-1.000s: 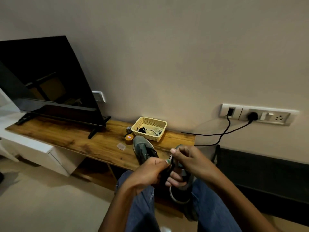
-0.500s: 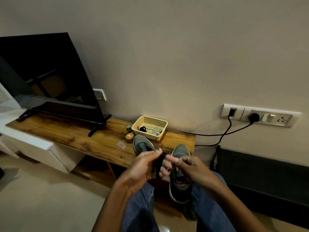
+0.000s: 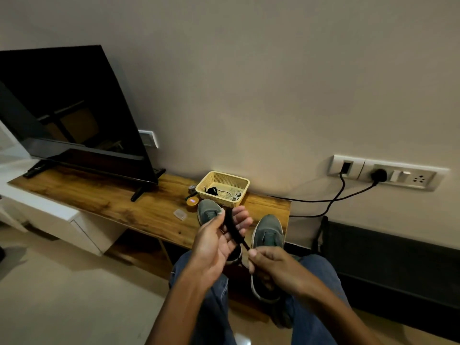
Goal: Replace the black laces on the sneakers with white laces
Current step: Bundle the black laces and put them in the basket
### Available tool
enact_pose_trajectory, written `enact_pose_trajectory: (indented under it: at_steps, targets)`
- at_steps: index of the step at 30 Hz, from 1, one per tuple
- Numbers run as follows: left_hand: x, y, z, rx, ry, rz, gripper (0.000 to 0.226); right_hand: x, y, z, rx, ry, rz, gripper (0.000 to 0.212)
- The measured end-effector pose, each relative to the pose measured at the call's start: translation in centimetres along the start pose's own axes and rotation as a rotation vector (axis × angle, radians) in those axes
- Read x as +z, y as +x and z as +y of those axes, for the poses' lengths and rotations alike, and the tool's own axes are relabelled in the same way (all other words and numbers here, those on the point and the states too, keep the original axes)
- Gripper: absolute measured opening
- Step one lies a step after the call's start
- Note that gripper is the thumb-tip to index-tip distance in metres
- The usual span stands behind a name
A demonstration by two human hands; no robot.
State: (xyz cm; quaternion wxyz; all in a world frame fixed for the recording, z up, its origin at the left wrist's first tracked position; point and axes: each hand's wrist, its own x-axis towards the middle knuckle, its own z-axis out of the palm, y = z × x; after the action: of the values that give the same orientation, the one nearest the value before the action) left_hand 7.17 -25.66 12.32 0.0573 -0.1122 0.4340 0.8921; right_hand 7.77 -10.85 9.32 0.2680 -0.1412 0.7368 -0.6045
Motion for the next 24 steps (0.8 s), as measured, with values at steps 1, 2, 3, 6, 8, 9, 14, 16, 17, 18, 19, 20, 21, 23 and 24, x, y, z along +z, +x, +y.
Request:
enact_pose_trajectory:
  at_steps: [1, 2, 3, 6, 8, 9, 14, 16, 17, 18, 19, 20, 21, 23, 24]
  targets:
    - [-0.3, -0.1, 0.2, -0.022, 0.027, -0.021, 0.039, -0.4, 0.2, 0.2, 0.015, 0.007, 0.022, 0.035]
    - [-0.6, -0.2, 0.3, -0.044, 0.101, -0.055, 0.038, -0.8, 0.4, 0.2, 0.023, 0.009, 0.055, 0.034]
    - [-1.0, -0.3, 0.4, -0.067, 0.197, -0.093, 0.039, -1.2, 0.7, 0.2, 0.019, -0.010, 0.097, 0.033]
    - [-1.6, -0.7, 0.5, -0.176, 0.467, -0.267, 0.037, -2.2, 1.4, -0.6, -0.041, -0.141, 0.204, 0.029]
    - [-1.7, -0.7, 0.3, -0.235, 0.598, -0.344, 0.035, -2.2, 1.6, -1.2, -0.107, -0.197, 0.234, 0.033]
    - [-1.6, -0.6, 0.1, -0.244, 0.651, -0.344, 0.035, -2.1, 1.7, -1.4, -0.126, -0.208, 0.245, 0.035]
    - [-1.2, 0.2, -0.6, -0.016, 0.729, -0.047, 0.035, -0.6, 1.0, -1.8, -0.186, -0.280, 0.251, 0.028]
    - [-0.9, 0.4, -0.6, 0.046, 0.517, 0.035, 0.038, 0.3, 0.8, -1.2, -0.190, -0.270, 0.205, 0.031]
    - [-0.7, 0.5, -0.4, 0.055, 0.379, 0.046, 0.039, 0.7, 0.8, -0.7, -0.168, -0.228, 0.155, 0.033]
    - [-0.7, 0.6, -0.3, 0.057, 0.242, 0.046, 0.040, 1.1, 0.7, -0.3, -0.132, -0.167, 0.097, 0.034]
    - [-0.7, 0.6, -0.1, 0.051, 0.128, 0.037, 0.040, 1.3, 0.7, 0.2, -0.089, -0.108, 0.047, 0.035]
    - [-0.9, 0.5, 0.2, 0.038, 0.060, 0.025, 0.040, 1.3, 0.8, 0.8, -0.049, -0.058, 0.012, 0.036]
    - [-1.1, 0.4, 0.5, 0.018, 0.040, 0.008, 0.039, 1.1, 0.9, 1.2, -0.027, -0.028, 0.003, 0.036]
    - [-1.5, 0.0, 0.8, -0.032, 0.129, -0.040, 0.039, 0.4, 1.3, 1.5, -0.015, -0.008, 0.065, 0.035]
    - [-1.7, -0.2, 1.0, -0.060, 0.210, -0.076, 0.039, -0.1, 1.5, 1.5, -0.020, -0.022, 0.113, 0.034]
